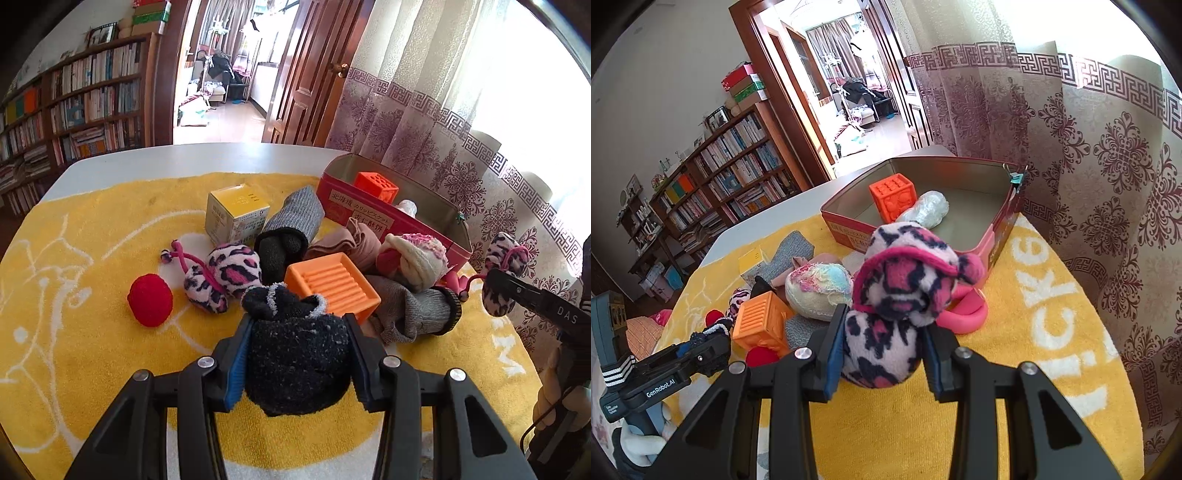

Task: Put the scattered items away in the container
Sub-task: 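Carry both items into the red tin and open both tools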

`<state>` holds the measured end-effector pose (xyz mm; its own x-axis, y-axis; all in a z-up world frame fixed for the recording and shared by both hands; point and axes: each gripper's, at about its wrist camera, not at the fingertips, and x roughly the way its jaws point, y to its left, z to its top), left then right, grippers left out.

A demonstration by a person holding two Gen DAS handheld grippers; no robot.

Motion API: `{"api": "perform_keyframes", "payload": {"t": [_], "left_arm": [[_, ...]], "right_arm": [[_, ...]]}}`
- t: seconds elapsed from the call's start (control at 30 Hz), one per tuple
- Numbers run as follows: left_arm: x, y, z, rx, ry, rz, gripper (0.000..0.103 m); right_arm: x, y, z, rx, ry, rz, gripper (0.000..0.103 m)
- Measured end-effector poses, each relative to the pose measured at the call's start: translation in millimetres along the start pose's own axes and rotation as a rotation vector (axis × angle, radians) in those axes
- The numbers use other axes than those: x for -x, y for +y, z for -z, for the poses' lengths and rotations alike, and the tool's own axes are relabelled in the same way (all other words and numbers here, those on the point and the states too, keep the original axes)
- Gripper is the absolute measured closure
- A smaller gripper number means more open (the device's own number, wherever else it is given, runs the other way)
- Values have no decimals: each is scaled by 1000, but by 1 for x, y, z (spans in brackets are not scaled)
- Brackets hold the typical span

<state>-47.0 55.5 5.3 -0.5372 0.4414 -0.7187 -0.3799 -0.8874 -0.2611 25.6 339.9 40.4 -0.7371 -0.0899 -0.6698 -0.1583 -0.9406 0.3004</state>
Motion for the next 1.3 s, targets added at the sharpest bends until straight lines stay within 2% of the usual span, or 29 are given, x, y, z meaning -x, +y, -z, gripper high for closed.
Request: {"api": "perform_keyframes", "payload": {"t": [0.23,0.53,0.83,1.03,1.17,1.27,1.3], "left_arm": [[-6,-37,-37,-56,-34,78,55],[-35,-80,-87,-97,-52,135,55],[-82,-102,-132,-85,-39,151,55],[-115,-109,-150,-73,-9,142,55],[-139,-110,-157,-58,29,135,54],[-154,-108,-158,-40,61,141,47],[-156,-107,-157,-33,68,144,38]], "right_arm": [[6,-10,-17,8,-26,34,63],[3,-20,-60,27,-66,72,63],[-27,-28,-87,25,-49,88,63],[-45,-32,-95,25,-42,104,63],[-54,-38,-97,8,-47,120,58],[-60,-44,-96,-5,-36,132,52],[-61,-46,-95,-10,-34,132,48]]}}
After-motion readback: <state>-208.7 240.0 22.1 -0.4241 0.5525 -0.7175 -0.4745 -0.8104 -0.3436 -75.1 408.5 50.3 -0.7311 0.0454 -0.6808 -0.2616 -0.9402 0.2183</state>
